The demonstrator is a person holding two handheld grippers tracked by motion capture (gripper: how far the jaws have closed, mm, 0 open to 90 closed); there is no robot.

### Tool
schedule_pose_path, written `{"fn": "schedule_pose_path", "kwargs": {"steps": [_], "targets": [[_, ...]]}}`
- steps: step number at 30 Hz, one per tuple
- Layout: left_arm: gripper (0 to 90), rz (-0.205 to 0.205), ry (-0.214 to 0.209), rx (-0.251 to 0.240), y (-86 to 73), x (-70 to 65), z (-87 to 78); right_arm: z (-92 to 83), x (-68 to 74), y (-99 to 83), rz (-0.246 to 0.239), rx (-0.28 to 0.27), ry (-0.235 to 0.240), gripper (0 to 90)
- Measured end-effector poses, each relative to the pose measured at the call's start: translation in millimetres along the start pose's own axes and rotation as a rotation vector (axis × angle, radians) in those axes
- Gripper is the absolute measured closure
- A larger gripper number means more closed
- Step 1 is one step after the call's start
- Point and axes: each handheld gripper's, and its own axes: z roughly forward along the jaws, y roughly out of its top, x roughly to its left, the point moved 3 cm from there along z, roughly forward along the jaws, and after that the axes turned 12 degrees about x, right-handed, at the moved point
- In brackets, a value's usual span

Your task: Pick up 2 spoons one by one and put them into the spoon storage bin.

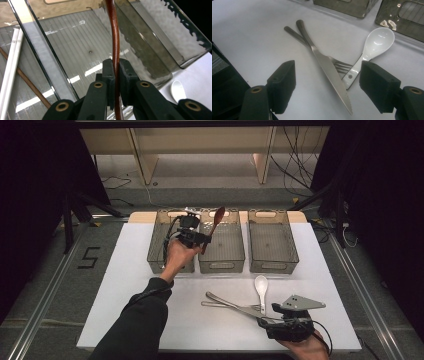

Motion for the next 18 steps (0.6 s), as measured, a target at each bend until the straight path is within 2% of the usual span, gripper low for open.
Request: {"fn": "schedule_pose_path", "kwargs": {"steps": [10,11,14,16,18], "targets": [[82.9,-0.029,0.028,0.024,5.3,3.7,12.8,-1.2,-0.6,-0.7,0.002,-0.002,0.001,30.0],[82.7,-0.036,0.022,0.020,5.6,3.8,13.4,-1.3,-0.6,-0.6,0.002,-0.003,0.002,30.0],[81.5,-0.044,0.039,0.005,5.7,4.0,14.4,-1.7,-0.5,-0.7,0.001,-0.003,0.002,30.0],[67.6,-0.058,0.032,0.012,6.4,4.6,14.4,-1.5,-0.9,-1.0,0.002,-0.001,0.001,30.1],[63.1,-0.050,0.021,0.010,5.5,3.3,12.1,-1.7,-0.6,-1.0,0.001,-0.002,0.002,30.0]]}}
